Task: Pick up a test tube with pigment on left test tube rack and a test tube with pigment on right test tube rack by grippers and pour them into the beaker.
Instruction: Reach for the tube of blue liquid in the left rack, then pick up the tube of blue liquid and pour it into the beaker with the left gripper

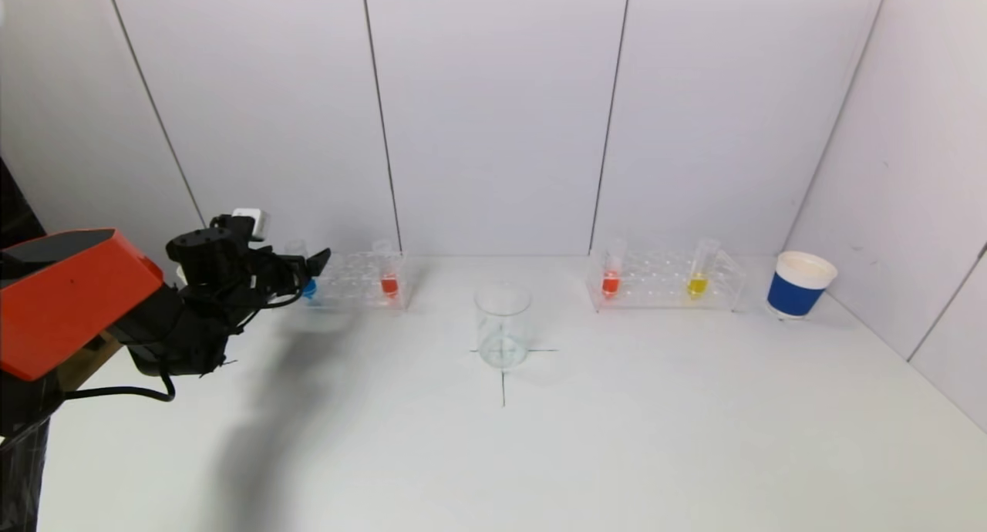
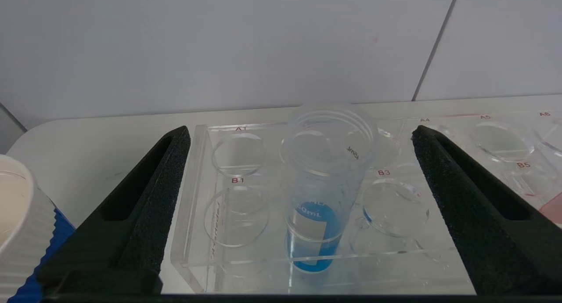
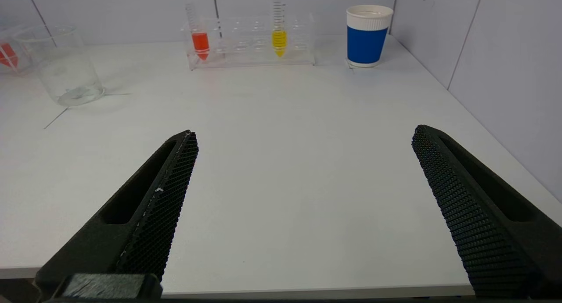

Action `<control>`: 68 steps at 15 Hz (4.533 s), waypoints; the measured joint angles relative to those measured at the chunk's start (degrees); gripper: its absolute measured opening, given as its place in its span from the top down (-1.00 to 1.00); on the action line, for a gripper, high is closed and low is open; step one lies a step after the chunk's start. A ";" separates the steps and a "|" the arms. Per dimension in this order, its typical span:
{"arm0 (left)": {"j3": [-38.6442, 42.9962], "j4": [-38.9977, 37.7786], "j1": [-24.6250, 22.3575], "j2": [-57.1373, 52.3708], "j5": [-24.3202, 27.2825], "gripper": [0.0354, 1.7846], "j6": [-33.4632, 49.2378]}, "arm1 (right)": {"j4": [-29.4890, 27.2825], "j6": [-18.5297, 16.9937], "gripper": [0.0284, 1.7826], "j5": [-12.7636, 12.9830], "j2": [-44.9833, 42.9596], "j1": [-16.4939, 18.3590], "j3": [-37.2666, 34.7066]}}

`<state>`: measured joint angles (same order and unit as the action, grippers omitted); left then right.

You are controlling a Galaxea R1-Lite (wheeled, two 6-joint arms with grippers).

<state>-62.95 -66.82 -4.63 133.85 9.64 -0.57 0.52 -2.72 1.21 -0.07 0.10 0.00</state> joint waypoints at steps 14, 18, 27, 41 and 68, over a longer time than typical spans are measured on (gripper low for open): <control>-0.94 -0.13 1.13 1.38 -0.80 -0.98 -0.13 | -0.01 0.00 -0.99 0.00 0.00 0.00 0.00; -1.13 -0.10 1.06 1.57 -0.85 -0.98 -0.13 | 0.00 0.02 -0.99 0.02 0.00 0.00 0.00; -1.82 -0.07 1.06 1.99 -0.91 -0.98 -0.13 | 0.00 0.00 -0.99 0.00 0.00 0.00 0.00; -1.82 -0.18 1.06 2.28 -1.00 -0.90 -0.02 | 0.00 0.02 -0.99 0.02 0.00 0.00 0.00; -3.06 5.44 1.11 -3.40 -1.00 0.50 -0.11 | 0.00 0.02 -0.99 -0.02 0.00 0.00 0.00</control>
<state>-66.01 -61.38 -3.52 130.45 8.64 -0.68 0.52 -2.69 1.18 -0.07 0.10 0.00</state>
